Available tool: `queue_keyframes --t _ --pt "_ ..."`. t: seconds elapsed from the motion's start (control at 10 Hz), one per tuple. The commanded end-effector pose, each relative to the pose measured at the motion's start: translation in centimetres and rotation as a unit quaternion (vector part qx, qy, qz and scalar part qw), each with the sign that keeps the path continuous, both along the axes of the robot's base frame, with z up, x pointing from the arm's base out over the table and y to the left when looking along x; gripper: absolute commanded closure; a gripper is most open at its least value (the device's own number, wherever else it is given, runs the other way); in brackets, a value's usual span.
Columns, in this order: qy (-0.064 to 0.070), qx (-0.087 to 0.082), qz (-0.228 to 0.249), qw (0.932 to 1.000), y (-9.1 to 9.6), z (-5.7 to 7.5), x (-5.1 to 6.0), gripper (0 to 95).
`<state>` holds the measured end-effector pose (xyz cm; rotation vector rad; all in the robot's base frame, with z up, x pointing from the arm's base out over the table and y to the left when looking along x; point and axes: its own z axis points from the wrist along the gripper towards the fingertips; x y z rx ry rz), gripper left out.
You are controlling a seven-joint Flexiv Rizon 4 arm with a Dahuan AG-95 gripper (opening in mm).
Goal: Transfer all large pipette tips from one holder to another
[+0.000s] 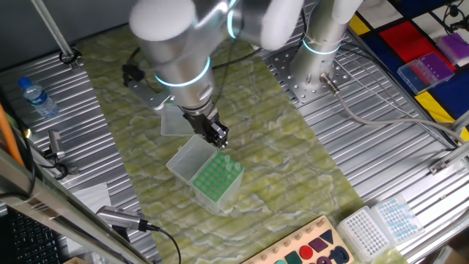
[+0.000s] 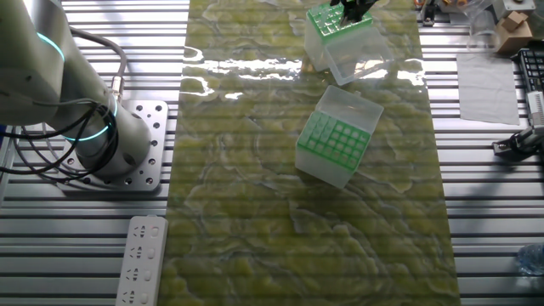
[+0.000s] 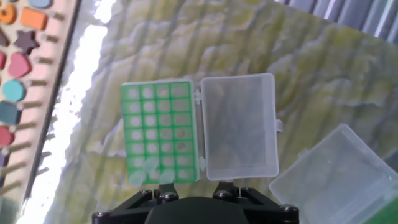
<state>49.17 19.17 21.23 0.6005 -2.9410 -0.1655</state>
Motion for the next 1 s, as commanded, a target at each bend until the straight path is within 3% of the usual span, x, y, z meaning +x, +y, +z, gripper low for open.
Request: queue_keyframes --t 0.1,0.2,0.5,1.0 --pt "-0.009 -0.010 0.202 0.9792 0.0 0.0 -0.1 57.0" --pt "-0.008 -0.016 0.216 0.9763 0.0 0.0 -0.1 57.0" --pt "-0.014 -0.018 0.214 0.9765 0.0 0.0 -0.1 57.0" --pt "-0.033 -0.036 0.219 0.9746 3.7 -2.6 -2.9 57.0"
